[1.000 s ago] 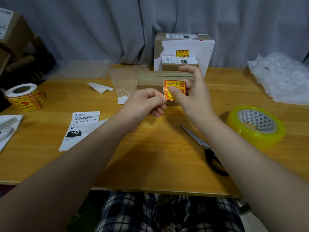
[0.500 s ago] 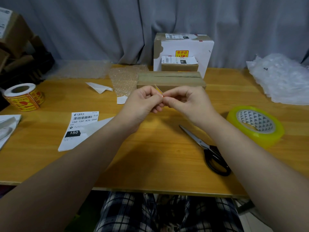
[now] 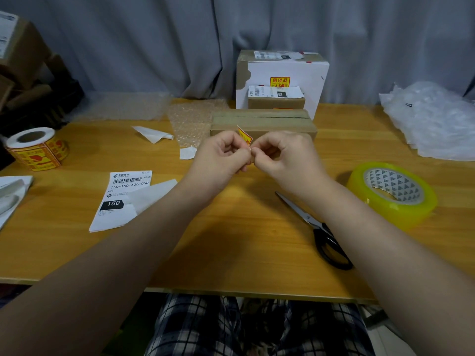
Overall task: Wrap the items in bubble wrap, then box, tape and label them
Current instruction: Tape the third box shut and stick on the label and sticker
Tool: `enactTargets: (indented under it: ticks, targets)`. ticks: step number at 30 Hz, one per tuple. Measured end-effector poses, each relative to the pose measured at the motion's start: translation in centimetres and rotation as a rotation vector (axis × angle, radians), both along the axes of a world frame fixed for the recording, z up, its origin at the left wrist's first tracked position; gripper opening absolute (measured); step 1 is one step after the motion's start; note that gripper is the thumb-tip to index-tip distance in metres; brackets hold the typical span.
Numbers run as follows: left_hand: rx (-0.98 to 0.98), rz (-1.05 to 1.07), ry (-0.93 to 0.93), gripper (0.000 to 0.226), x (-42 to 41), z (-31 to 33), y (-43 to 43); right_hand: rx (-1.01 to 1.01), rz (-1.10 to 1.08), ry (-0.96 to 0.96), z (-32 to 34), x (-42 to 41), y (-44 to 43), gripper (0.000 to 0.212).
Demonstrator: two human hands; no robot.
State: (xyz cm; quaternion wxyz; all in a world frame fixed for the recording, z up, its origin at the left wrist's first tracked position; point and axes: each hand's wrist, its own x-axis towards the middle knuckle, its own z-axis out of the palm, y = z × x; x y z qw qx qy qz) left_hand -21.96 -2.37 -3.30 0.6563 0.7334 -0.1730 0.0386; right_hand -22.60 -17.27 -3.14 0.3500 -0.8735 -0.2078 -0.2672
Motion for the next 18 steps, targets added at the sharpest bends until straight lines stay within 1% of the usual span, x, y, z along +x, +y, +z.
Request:
enactTargets:
  ticks: [4, 7, 13, 15, 18]
  targets:
    - [0.011, 0.003, 0.002, 0.018, -0.1, -0.11, 0.02, 0.15, 0.022, 0.09, -0.43, 0.07, 0.03, 0.008]
    - [0.018, -0.005, 0.006, 0.019, -0.16, -0.09, 0.15, 0.247, 0.081, 0.183, -0.38, -0.06, -0.26, 0.007]
    - [0.056, -0.005, -0.02, 0.019, -0.24, -0.1, 0.2, 0.124, 0.068, 0.182, 0.19, -0.14, -0.36, 0.005]
    - [0.062, 0.0, -0.031, 0.019, -0.29, 0.02, 0.11, 0.123, 0.053, 0.165, 0.26, -0.16, -0.25, 0.006]
    - [0.07, -0.003, -0.039, 0.019, -0.35, 0.06, -0.01, 0.179, 0.041, 0.182, 0.07, -0.15, -0.15, 0.012]
